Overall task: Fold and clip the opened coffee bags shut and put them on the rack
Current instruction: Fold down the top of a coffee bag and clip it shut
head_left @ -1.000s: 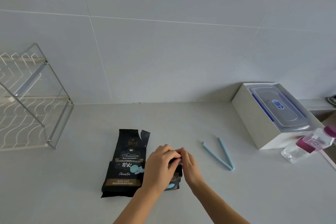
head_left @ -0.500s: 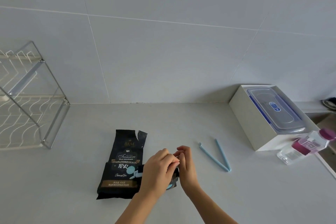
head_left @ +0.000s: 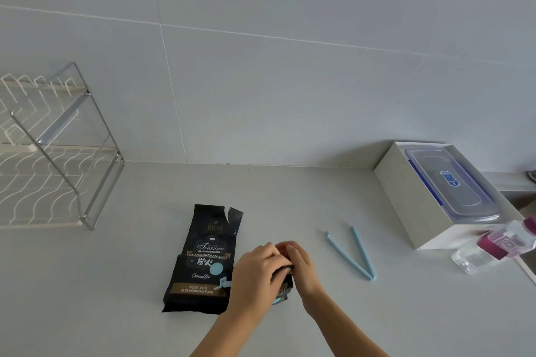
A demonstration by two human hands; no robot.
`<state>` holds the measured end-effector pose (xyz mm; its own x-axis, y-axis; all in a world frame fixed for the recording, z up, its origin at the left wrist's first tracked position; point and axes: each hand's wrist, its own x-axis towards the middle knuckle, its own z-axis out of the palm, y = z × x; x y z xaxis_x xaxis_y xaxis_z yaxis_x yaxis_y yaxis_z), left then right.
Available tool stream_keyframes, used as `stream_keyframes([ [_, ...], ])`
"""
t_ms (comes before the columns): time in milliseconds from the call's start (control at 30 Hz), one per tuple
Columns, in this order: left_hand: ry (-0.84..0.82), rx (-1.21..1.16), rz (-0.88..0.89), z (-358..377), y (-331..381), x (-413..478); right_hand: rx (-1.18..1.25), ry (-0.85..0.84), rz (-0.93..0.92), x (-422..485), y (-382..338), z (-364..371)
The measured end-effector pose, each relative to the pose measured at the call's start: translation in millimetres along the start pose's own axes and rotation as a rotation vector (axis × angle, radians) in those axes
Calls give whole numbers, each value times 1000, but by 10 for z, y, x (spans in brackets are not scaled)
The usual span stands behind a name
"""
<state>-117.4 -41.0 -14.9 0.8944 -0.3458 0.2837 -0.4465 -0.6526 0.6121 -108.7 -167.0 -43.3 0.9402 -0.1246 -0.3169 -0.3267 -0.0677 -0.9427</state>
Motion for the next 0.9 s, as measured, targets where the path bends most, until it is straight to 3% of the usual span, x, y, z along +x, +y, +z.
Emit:
stream_keyframes([
  [333, -16, -16, 84, 39, -4, -83, -111, 143, -154, -16, 188, -30],
  [500, -56, -37, 98, 13, 33, -36, -224, 226, -129, -25, 188, -46],
  [733, -70, -37, 62, -180, -111, -32, -77, 95, -85, 8, 92, -93],
  [833, -7, -12, -36, -316, -302, -104, -52, 113, -179, -37, -45, -22],
  [900, 36, -43, -116, -353, -372, -137, -98, 27, -241, -73, -131, 53],
])
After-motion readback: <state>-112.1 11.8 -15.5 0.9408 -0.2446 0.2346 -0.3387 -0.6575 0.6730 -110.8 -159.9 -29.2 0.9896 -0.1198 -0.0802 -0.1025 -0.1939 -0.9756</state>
